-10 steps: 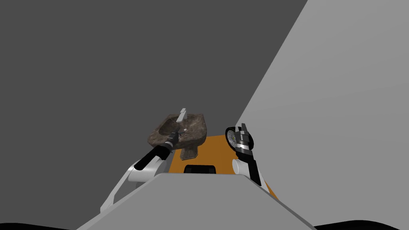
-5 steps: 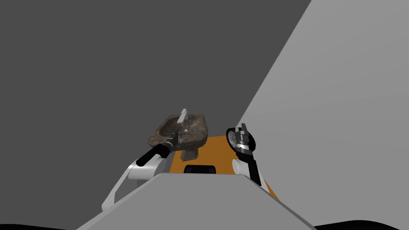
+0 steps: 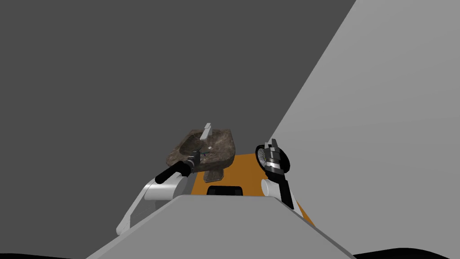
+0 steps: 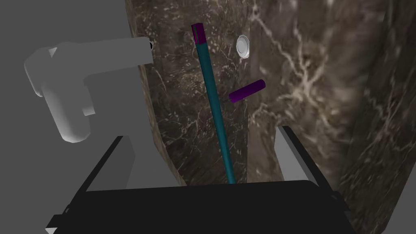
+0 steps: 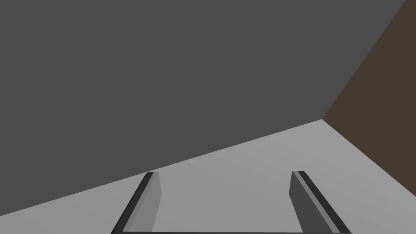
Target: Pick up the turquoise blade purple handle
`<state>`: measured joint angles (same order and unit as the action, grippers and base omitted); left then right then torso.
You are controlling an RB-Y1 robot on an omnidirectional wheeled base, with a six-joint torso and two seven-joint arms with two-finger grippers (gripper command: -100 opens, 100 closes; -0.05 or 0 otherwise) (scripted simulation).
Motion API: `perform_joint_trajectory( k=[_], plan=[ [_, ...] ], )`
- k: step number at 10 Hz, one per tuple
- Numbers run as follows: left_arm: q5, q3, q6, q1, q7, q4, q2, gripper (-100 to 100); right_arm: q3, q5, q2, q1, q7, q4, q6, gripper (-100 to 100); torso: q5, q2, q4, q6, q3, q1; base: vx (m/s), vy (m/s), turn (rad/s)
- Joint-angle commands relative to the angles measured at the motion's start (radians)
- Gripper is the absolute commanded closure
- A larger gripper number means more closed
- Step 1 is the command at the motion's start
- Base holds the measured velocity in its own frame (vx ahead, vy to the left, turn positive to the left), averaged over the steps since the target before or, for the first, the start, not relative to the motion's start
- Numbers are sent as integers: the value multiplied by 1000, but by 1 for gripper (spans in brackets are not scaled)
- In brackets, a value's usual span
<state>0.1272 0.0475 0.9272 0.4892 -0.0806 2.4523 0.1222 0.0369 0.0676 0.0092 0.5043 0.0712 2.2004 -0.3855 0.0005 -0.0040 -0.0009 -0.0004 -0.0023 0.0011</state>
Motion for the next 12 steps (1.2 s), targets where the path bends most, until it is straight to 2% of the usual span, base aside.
perform_joint_trajectory(
  k=[1, 4, 5, 6, 7, 8, 9, 10, 11, 12],
  plan=[
    [4, -10, 50, -12, -20, 1, -15, -100, 0, 0, 0, 0, 0, 0, 0, 0, 0, 0, 0, 0, 0, 0, 49, 17, 25],
    [8, -20, 108, -23, -43, 4, -51, -100, 0, 0, 0, 0, 0, 0, 0, 0, 0, 1, 0, 0, 1, -1, 33, 14, 13],
    [10, -23, 129, -27, -52, 6, -75, -100, 0, 0, 0, 0, 0, 0, 0, 0, 0, 1, 0, 0, 1, -1, 28, 17, 13],
    [10, -22, 115, -24, -46, 6, -62, -100, 0, 0, 0, 0, 0, 0, 0, 0, 0, 1, 0, 0, 1, -1, 13, 8, 1],
    [10, -22, 120, -25, -48, 7, -64, 0, 0, 0, 0, 0, 0, 0, 0, 0, 0, 2, 0, 0, 1, -1, 0, 0, 0],
    [8, -23, 99, -36, -46, -24, -65, -100, 0, 0, 0, 0, 0, 0, 0, 0, 0, 3, 1, 0, 2, -1, 25, 4, -7],
    [7, -24, 87, -43, -45, -42, -66, -100, 0, 0, 0, 0, 0, 0, 0, 0, 0, 2, 0, 0, 1, -1, 47, 0, -8],
    [8, -25, 100, -42, -46, -31, -65, -100, 0, 0, 0, 0, 0, 0, 0, 0, 0, 1, 0, 0, 0, -1, 19, -1, 4],
    [8, -25, 96, -43, -46, -33, -65, 100, 0, 0, 0, 0, 0, 0, 0, 0, 0, 0, 0, 1, 0, -1, 0, 0, 0],
    [8, -25, 97, -43, -46, -33, -65, 100, 0, 0, 0, 0, 0, 0, 0, 0, 0, 0, 0, 1, 0, -1, 0, 0, 0]
  ],
)
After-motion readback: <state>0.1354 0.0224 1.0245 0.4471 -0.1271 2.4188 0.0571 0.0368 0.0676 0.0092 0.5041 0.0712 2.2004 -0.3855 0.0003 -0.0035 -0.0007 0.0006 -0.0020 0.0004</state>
